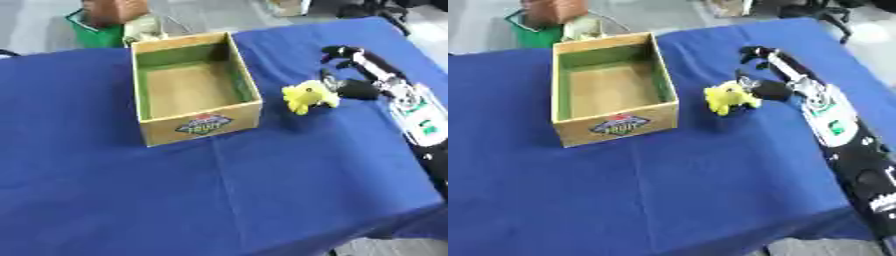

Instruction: Pick up objects on the table and place them in the box.

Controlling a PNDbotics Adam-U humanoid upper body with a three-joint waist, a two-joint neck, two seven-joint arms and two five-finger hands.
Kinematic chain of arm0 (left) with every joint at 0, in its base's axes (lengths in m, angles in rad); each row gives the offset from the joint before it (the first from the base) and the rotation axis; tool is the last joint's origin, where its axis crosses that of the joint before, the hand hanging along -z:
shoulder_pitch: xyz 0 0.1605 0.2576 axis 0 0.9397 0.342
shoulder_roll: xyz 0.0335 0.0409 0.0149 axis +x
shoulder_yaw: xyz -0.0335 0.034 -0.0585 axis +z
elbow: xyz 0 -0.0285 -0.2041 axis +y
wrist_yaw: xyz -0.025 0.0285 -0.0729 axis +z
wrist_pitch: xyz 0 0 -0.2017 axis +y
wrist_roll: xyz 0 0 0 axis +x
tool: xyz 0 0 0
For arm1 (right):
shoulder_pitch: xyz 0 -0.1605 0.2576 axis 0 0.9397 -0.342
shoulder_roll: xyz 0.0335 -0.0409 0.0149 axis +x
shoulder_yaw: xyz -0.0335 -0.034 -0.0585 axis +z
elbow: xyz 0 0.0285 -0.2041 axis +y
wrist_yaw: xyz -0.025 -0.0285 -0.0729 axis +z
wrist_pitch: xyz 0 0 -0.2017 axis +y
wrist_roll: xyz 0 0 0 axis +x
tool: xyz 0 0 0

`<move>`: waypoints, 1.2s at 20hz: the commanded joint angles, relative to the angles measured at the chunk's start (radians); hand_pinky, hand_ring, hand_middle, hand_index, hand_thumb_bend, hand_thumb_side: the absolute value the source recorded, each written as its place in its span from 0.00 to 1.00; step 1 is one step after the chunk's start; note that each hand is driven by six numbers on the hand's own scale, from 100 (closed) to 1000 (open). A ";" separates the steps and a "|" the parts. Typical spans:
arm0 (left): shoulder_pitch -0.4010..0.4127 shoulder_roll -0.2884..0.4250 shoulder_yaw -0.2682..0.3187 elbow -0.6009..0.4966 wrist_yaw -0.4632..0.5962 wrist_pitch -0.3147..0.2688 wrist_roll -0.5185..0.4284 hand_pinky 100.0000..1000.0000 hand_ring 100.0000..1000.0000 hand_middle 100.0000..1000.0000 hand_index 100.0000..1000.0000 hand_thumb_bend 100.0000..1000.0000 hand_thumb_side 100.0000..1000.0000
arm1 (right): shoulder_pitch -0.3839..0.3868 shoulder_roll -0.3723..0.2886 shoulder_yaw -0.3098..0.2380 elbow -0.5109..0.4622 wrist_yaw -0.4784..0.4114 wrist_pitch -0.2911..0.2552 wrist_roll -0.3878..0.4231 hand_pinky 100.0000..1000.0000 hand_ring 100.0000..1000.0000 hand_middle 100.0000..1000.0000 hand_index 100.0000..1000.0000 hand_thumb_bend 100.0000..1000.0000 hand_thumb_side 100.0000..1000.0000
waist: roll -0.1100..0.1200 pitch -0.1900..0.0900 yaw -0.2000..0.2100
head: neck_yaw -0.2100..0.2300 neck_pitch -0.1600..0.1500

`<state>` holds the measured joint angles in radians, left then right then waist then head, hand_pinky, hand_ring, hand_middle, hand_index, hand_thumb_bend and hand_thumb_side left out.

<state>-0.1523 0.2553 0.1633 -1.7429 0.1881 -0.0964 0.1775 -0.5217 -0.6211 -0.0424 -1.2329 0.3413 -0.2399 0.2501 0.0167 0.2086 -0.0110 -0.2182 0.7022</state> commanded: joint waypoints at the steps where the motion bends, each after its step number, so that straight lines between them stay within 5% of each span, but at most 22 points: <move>1: -0.007 0.013 0.009 -0.015 -0.002 -0.002 0.001 0.41 0.33 0.39 0.57 0.78 0.09 | -0.013 -0.025 -0.007 -0.013 -0.005 -0.001 0.002 0.83 0.94 0.74 0.92 0.00 0.46 | 0.000 -0.016 0.000 | 0.011 0.002; 11: -0.007 0.012 0.009 -0.014 -0.002 -0.002 -0.001 0.41 0.33 0.39 0.57 0.78 0.09 | -0.014 -0.025 -0.004 -0.007 -0.007 0.003 0.019 0.83 0.95 0.75 0.93 0.00 0.48 | -0.001 -0.015 -0.004 | 0.005 0.002; 24: -0.006 0.011 0.008 -0.013 -0.001 -0.002 -0.001 0.41 0.33 0.39 0.57 0.78 0.09 | -0.049 -0.005 0.026 0.077 0.042 0.015 0.170 0.86 1.00 0.83 0.97 0.02 0.55 | -0.002 -0.017 -0.001 | -0.009 0.006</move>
<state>-0.1517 0.2552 0.1633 -1.7428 0.1881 -0.0965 0.1774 -0.5529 -0.6072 -0.0149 -1.1579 0.3724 -0.2244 0.4109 0.0162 0.2086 -0.0126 -0.2234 0.7029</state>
